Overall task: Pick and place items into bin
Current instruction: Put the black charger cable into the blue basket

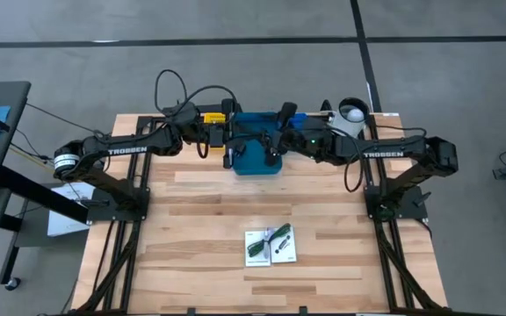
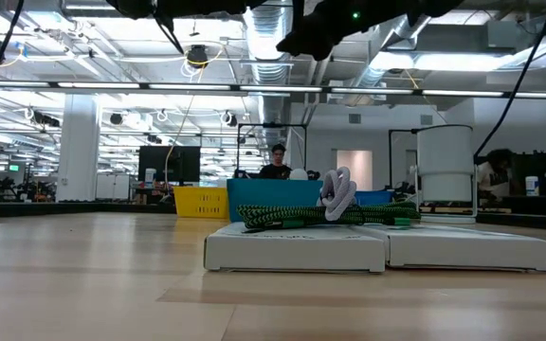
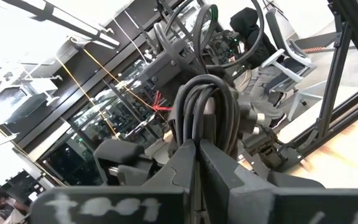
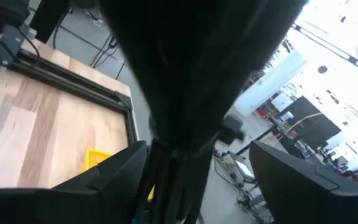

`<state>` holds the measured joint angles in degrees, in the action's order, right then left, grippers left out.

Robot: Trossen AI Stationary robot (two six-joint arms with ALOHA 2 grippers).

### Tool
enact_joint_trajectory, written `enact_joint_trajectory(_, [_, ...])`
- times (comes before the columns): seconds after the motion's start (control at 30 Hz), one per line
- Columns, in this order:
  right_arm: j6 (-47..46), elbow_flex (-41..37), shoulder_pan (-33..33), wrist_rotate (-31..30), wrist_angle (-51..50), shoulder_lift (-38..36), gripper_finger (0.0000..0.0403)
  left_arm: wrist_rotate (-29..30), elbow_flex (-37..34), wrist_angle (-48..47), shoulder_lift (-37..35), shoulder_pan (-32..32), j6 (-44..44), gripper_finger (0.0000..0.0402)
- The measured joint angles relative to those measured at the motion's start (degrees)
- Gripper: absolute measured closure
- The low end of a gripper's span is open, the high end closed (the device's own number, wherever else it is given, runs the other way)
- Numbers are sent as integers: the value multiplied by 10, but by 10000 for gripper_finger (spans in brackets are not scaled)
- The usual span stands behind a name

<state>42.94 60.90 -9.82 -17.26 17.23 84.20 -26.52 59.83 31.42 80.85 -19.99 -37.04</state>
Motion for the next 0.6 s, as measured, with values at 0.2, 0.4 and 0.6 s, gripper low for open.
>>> enact_joint_trajectory(0.2, [11,0,22,-40,-4,0,218,2,0,1,0,0,-1,401])
enact_joint_trajectory(0.4, [41,0,42,-89,-5,0,354,2,0,0,-2,1,-2,401])
enact_joint_trajectory(0.6, [34,0,41,-113,-37,-21,370,21,0,1,-2,1,-2,399])
